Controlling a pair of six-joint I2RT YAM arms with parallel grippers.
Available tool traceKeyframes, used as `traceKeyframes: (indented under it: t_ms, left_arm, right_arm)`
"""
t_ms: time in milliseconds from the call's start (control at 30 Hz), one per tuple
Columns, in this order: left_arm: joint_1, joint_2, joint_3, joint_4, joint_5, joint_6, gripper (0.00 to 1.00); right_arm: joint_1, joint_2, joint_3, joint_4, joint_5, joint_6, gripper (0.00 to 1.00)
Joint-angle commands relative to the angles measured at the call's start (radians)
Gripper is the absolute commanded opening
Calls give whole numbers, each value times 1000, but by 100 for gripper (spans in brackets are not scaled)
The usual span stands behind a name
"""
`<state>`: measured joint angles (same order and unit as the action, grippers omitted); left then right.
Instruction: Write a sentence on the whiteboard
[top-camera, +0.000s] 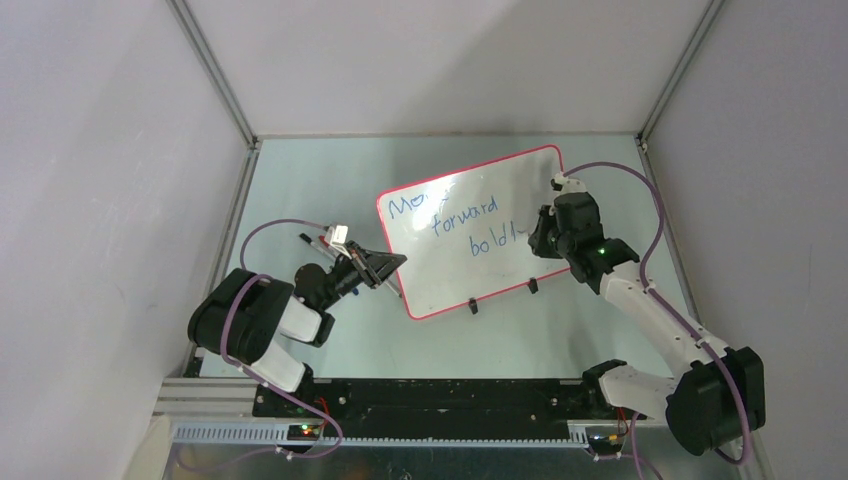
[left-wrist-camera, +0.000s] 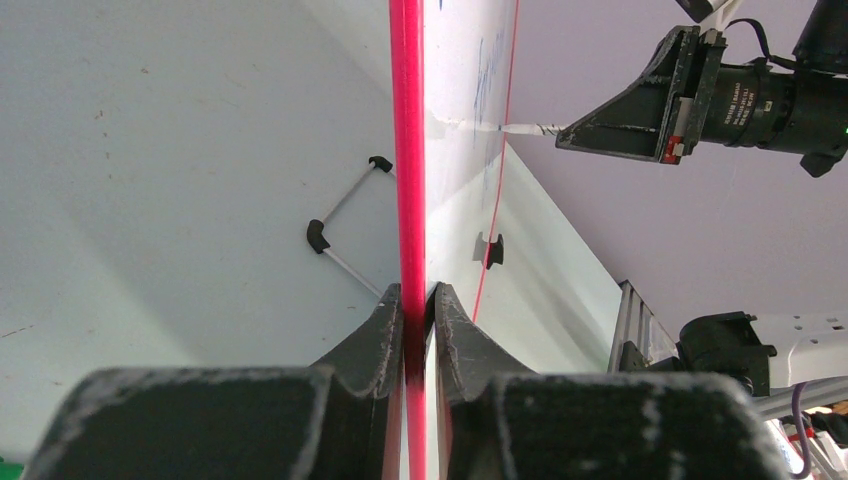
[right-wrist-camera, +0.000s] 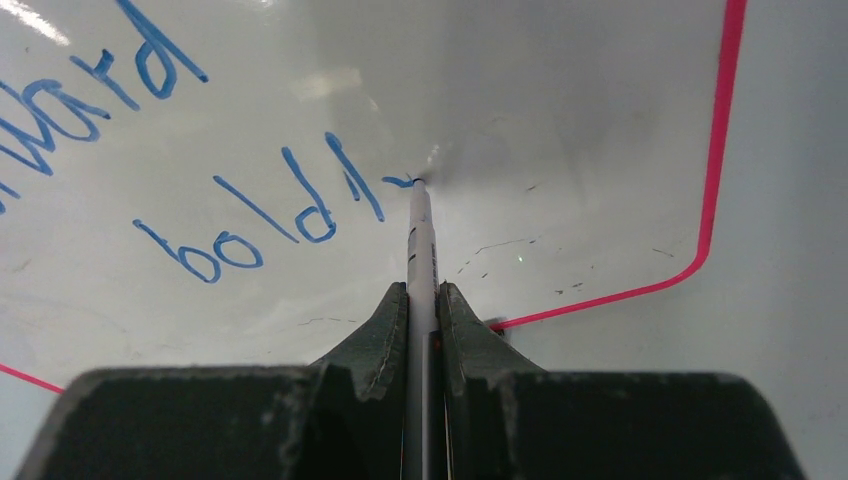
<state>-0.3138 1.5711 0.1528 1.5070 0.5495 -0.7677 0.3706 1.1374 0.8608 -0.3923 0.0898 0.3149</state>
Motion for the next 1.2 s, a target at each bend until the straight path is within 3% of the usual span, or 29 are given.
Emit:
traceKeyframes:
  t_ms: [0,1167]
  left_arm:
    - [-3,-5,2,24,-27,68,0]
    - [-3,-6,2,24,-27,70,0]
  right_arm:
    - [-21,19,32,17,21,14,0]
    - [-30,59,85,-11,0,16,0]
